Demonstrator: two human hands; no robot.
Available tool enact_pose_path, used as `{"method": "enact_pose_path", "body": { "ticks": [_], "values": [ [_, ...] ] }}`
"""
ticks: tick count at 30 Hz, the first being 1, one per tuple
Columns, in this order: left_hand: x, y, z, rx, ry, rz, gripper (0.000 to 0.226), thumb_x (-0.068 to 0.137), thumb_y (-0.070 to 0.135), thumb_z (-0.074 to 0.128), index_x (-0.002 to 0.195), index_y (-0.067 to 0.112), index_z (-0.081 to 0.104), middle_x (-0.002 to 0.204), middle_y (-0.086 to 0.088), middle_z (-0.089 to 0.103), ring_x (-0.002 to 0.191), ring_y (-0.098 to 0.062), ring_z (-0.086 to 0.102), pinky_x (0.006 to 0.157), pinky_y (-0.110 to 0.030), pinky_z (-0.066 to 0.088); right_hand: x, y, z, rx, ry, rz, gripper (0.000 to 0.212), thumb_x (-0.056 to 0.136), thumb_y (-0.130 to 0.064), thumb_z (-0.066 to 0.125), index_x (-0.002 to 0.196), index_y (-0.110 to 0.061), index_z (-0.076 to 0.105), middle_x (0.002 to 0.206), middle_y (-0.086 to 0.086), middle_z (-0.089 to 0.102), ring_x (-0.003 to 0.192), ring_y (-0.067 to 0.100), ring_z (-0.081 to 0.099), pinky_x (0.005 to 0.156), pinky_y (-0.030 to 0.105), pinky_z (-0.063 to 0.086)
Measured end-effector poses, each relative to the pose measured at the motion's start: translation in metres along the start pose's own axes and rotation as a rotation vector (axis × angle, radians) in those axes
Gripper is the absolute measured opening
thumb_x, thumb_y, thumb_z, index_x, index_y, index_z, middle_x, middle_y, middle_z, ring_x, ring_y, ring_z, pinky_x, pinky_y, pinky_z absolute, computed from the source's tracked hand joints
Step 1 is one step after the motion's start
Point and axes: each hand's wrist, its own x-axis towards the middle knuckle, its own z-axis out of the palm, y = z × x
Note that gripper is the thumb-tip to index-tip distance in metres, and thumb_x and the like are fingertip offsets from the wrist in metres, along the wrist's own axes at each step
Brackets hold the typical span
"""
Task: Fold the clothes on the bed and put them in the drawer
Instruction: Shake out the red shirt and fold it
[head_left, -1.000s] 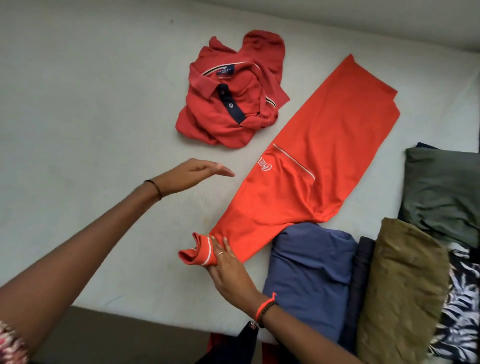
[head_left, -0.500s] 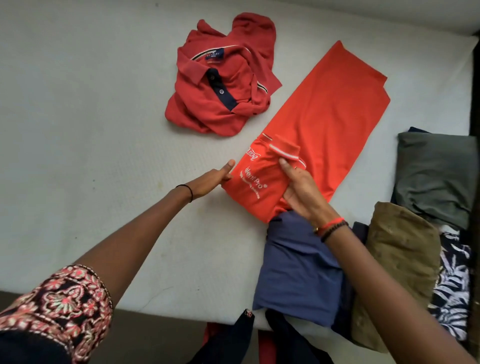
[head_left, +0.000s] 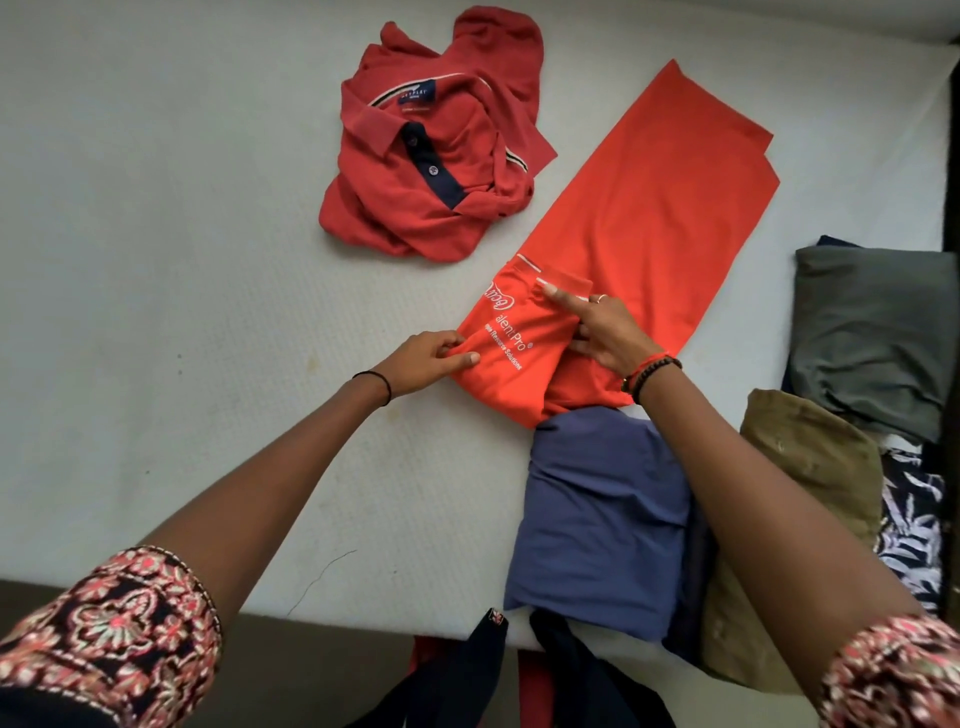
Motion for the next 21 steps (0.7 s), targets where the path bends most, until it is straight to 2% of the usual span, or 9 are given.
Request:
{"method": "enact_pose_path", "body": {
  "ticks": [3,5,6,8,11,14,17,19,21],
  "values": [
    [-0.001,0.0,0.002,0.026,0.069,0.016,0.025,0.091,0.039,0.059,0.107,0.021,0.065,0.108,0.005,0.068,0.099,-0.008,0.061,0.085,-0.016,0.043,0.012,-0.001,0.009,-0.094,0.104,-0.12,0.051,0.055,-0.042,0.089,0.087,-0.013,0.062,0.077,0.002,0.062,0.072,0.015,0.059,0.064,0.034,0.049],
    [-0.002,-0.001,0.005,0.034,0.135,0.016,0.021,0.091,0.037,0.059,0.103,0.02,0.064,0.104,0.004,0.066,0.094,-0.007,0.058,0.077,-0.011,0.039,0.019,0.0,0.012,-0.338,0.244,-0.196,0.058,0.049,-0.057,0.086,0.072,-0.015,0.052,0.071,0.003,0.058,0.067,0.02,0.06,0.06,0.039,0.051],
    [-0.001,-0.001,0.007,0.027,0.161,0.013,0.021,0.091,0.037,0.059,0.103,0.02,0.064,0.101,0.003,0.066,0.093,-0.007,0.057,0.075,-0.013,0.038,0.02,-0.001,0.014,-0.459,0.327,-0.211,0.066,0.047,-0.064,0.082,0.075,-0.012,0.053,0.077,0.006,0.062,0.073,0.025,0.064,0.064,0.043,0.054],
    [0.0,0.0,0.009,0.026,0.185,0.008,0.024,0.091,0.037,0.06,0.103,0.017,0.065,0.099,0.001,0.065,0.093,-0.01,0.057,0.076,-0.018,0.037,0.009,-0.006,0.022,-0.658,0.465,-0.259,0.084,0.055,-0.065,0.078,0.108,-0.005,0.053,0.107,0.015,0.062,0.1,0.034,0.061,0.082,0.045,0.05],
    [0.003,0.007,0.005,0.035,0.216,-0.01,0.024,0.09,0.035,0.061,0.102,0.015,0.067,0.096,-0.003,0.068,0.09,-0.013,0.059,0.071,-0.02,0.039,-0.022,-0.001,0.036,-1.082,0.674,-0.571,0.088,0.078,-0.051,0.066,0.145,-0.006,0.028,0.134,0.017,0.045,0.123,0.032,0.044,0.099,0.041,0.036],
    [0.005,0.023,-0.006,0.006,0.278,0.004,0.021,0.089,0.029,0.064,0.102,0.013,0.066,0.078,-0.003,0.065,0.078,-0.017,0.061,0.06,-0.011,0.039,-0.058,0.028,0.063,-1.237,0.539,-0.938,0.092,0.079,-0.055,0.058,0.146,-0.001,0.027,0.148,0.019,0.036,0.139,0.032,0.031,0.113,0.049,0.023],
    [0.002,0.045,-0.021,-0.012,0.248,0.045,0.021,0.087,0.029,0.066,0.103,0.015,0.062,0.064,0.004,0.06,0.06,-0.004,0.055,0.05,-0.007,0.035,-0.067,0.061,0.077,-1.473,0.355,-0.854,0.105,0.07,-0.049,0.069,0.148,0.002,0.02,0.154,0.02,0.022,0.145,0.031,0.016,0.116,0.056,0.013],
    [-0.002,0.058,-0.033,0.03,0.195,0.077,0.02,0.087,0.028,0.067,0.103,0.019,0.06,0.061,0.007,0.055,0.052,0.003,0.05,0.047,-0.007,0.033,-0.062,0.061,0.073,-1.503,0.412,-0.722,0.096,0.072,-0.026,0.068,0.148,0.002,0.017,0.154,0.022,0.022,0.145,0.032,0.018,0.116,0.057,0.013],
    [-0.006,0.07,-0.046,0.099,0.111,0.087,0.022,0.086,0.03,0.067,0.104,0.021,0.058,0.063,0.007,0.056,0.057,0.001,0.052,0.052,-0.01,0.036,-0.055,0.054,0.068,-1.483,0.387,-0.603,0.081,0.08,-0.011,0.053,0.148,0.005,0.012,0.155,0.023,0.019,0.145,0.031,0.017,0.117,0.054,0.01]
  ]
}}
